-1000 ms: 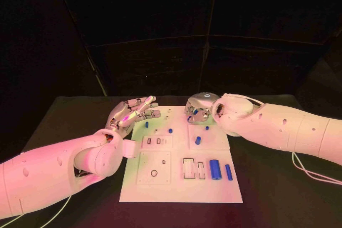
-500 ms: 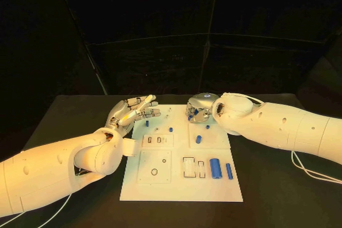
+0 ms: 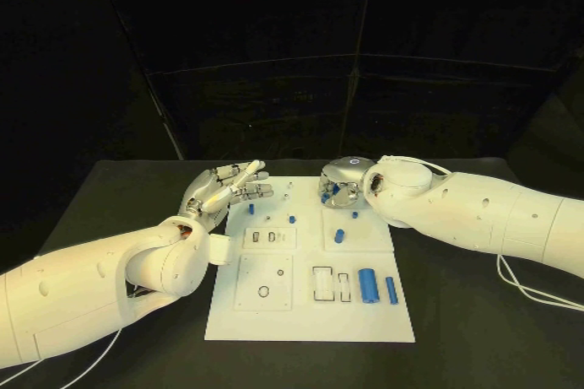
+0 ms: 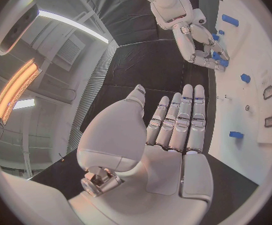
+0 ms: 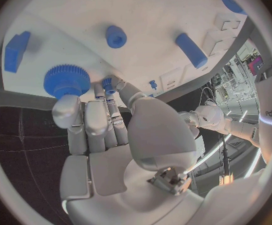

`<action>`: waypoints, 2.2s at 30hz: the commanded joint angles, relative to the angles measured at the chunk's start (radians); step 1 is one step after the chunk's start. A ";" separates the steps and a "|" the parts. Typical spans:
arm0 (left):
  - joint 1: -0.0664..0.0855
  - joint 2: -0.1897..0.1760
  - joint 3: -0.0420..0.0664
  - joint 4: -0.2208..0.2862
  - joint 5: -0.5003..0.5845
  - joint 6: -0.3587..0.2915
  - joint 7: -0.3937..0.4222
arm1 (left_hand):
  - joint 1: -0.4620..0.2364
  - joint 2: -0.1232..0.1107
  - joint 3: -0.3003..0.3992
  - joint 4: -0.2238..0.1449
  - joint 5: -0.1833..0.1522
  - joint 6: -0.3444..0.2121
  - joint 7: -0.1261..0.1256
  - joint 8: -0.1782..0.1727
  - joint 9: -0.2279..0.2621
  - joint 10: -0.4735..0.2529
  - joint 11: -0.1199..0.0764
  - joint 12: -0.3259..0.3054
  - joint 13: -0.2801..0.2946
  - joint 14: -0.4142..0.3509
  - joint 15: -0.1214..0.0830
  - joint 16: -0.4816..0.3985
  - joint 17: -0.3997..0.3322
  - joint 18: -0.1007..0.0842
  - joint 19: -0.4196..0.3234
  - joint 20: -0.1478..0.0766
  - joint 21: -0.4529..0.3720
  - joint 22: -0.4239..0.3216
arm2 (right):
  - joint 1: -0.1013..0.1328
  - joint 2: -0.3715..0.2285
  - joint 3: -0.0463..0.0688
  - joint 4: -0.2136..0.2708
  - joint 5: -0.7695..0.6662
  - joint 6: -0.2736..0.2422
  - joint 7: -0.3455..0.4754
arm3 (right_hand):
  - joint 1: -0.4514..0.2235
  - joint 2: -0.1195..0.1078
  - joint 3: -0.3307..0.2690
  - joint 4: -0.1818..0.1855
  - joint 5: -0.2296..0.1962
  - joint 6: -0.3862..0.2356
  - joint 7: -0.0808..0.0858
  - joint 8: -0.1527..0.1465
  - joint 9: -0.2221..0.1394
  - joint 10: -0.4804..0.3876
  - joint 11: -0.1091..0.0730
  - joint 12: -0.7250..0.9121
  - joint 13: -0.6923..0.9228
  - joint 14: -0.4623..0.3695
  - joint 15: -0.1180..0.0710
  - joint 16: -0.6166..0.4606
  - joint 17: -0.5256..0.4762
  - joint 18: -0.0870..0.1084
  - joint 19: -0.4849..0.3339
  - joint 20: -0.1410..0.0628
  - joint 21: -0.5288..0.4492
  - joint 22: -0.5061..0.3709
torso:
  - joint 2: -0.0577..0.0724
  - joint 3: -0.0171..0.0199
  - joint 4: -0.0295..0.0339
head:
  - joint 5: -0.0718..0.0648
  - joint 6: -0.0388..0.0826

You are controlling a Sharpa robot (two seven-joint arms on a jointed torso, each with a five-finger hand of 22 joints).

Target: Assemble the parts on the task board

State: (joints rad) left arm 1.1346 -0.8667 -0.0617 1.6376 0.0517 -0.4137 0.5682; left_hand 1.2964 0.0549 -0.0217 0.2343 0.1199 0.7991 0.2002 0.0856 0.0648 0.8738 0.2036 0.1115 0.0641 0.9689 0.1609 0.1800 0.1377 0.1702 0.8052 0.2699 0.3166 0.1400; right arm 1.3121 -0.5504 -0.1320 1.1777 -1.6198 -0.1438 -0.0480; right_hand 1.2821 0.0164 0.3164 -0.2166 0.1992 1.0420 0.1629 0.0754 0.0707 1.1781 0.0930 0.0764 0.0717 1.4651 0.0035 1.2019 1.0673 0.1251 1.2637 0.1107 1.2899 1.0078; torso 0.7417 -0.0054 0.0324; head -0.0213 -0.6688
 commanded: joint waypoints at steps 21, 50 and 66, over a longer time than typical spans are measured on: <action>0.001 -0.005 0.001 0.005 -0.001 0.009 0.004 | 0.015 0.004 -0.002 -0.012 0.000 0.009 0.047 0.001 -0.001 0.001 0.004 -0.008 -0.002 0.000 0.003 -0.010 0.001 0.012 0.010 0.002 0.000 -0.004 | 0.000 0.009 0.001 0.007 0.043 -0.242 -0.019 | 0.012 0.008 0.078 0.015 -0.029 0.070 -0.016 0.019 0.015 0.067 -0.021 0.013 0.015 0.031 -0.014 0.022 0.002 -0.026 0.032 -0.014 0.053 0.074 | 0.003 -0.0012 0.0033 | 0.003 0.004; 0.005 -0.006 0.001 0.011 -0.001 0.008 0.002 | 0.017 0.006 -0.007 -0.021 0.000 0.019 0.046 -0.002 0.000 0.005 0.004 -0.012 -0.001 -0.006 0.007 -0.025 0.001 0.010 -0.008 0.004 -0.018 -0.015 | 0.001 0.148 0.002 -0.111 0.033 -0.258 0.003 | 0.000 -0.009 0.095 0.030 -0.042 0.057 -0.010 0.004 0.011 0.054 -0.014 -0.003 0.011 0.028 -0.009 0.028 0.000 -0.026 0.028 -0.009 0.058 0.079 | 0.030 -0.0079 0.0181 | -0.006 0.018; 0.007 -0.007 0.001 0.017 -0.001 0.004 0.003 | 0.017 0.007 -0.008 -0.023 0.001 0.021 0.046 -0.002 0.000 0.005 0.005 -0.013 -0.001 -0.009 0.008 -0.029 0.001 0.010 -0.013 0.006 -0.023 -0.018 | 0.001 0.186 0.002 -0.148 0.034 -0.232 -0.014 | -0.007 -0.018 0.100 0.040 -0.049 0.051 -0.008 -0.003 0.009 0.045 -0.011 -0.010 0.010 0.026 -0.006 0.028 -0.005 -0.025 0.023 -0.007 0.058 0.075 | 0.029 -0.0079 0.0174 | -0.002 0.011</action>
State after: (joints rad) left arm 1.1400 -0.8734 -0.0615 1.6509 0.0524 -0.4143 0.5650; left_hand 1.3086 0.0598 -0.0299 0.2148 0.1199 0.8135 0.2073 0.0856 0.0647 0.8737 0.2036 0.1034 0.0635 0.9652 0.1645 0.1548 0.1382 0.1700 0.7974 0.2769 0.2995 0.1226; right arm 1.3106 -0.3671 -0.1313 1.0313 -1.5844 -0.3879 -0.0556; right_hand 1.2788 0.0022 0.4177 -0.1809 0.1565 1.0954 0.1505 0.0772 0.0800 1.2287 0.0809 0.0723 0.0820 1.4648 -0.0037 1.2248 1.0634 0.1164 1.2902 0.0984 1.3436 1.0842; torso 0.7707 -0.0132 0.0508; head -0.0254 -0.6558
